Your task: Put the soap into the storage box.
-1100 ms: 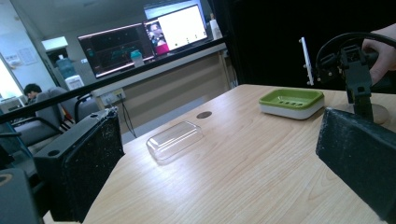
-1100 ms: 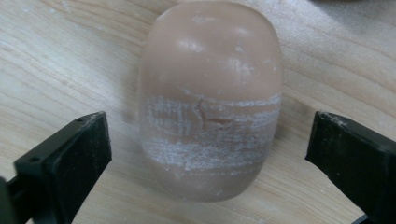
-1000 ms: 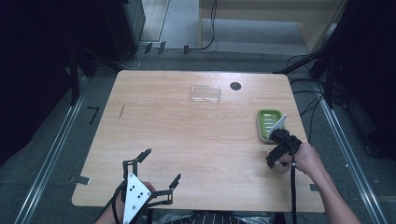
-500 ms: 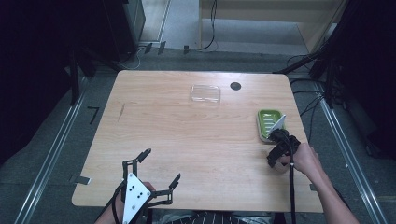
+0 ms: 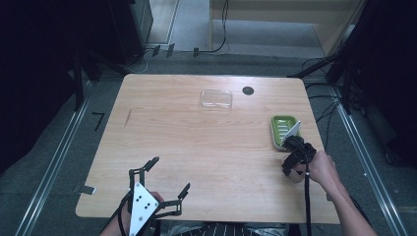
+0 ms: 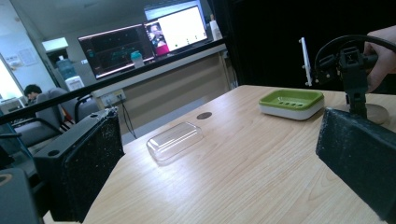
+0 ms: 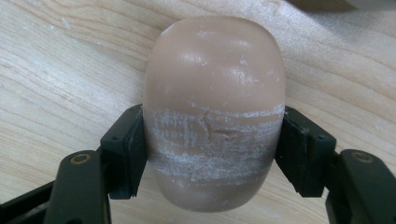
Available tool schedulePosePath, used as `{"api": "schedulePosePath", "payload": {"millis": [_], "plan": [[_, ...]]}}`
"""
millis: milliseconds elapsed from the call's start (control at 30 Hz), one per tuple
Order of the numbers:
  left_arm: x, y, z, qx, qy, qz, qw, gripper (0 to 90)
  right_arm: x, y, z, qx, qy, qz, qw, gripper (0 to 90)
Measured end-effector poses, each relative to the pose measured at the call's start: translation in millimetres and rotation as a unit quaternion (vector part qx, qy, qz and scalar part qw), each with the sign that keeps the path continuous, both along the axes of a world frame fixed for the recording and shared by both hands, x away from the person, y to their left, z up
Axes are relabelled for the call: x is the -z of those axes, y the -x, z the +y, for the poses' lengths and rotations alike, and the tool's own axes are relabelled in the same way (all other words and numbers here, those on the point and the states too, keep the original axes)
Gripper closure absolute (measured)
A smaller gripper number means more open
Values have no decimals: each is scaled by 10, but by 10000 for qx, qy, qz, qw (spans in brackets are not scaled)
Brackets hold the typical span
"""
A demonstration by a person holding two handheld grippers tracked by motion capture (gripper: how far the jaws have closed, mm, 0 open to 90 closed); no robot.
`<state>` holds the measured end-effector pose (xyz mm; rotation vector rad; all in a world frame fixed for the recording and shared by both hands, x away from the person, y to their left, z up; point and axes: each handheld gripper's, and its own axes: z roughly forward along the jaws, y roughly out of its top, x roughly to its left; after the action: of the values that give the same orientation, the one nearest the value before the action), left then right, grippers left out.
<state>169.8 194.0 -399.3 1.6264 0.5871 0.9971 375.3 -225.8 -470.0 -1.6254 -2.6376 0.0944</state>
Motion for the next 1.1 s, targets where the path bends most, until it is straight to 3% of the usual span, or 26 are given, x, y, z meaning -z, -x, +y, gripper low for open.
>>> {"api": "schedulePosePath", "payload": {"millis": [567, 1100], "plan": [[1, 0, 0, -2, 0, 0, 10000, 11, -1, -5, -1, -113, 21, 46, 9999, 339], [1, -1, -5, -5, -4, 8, 10000, 11, -104, -2, -49, -146, -11, 127, 9998, 340]]}}
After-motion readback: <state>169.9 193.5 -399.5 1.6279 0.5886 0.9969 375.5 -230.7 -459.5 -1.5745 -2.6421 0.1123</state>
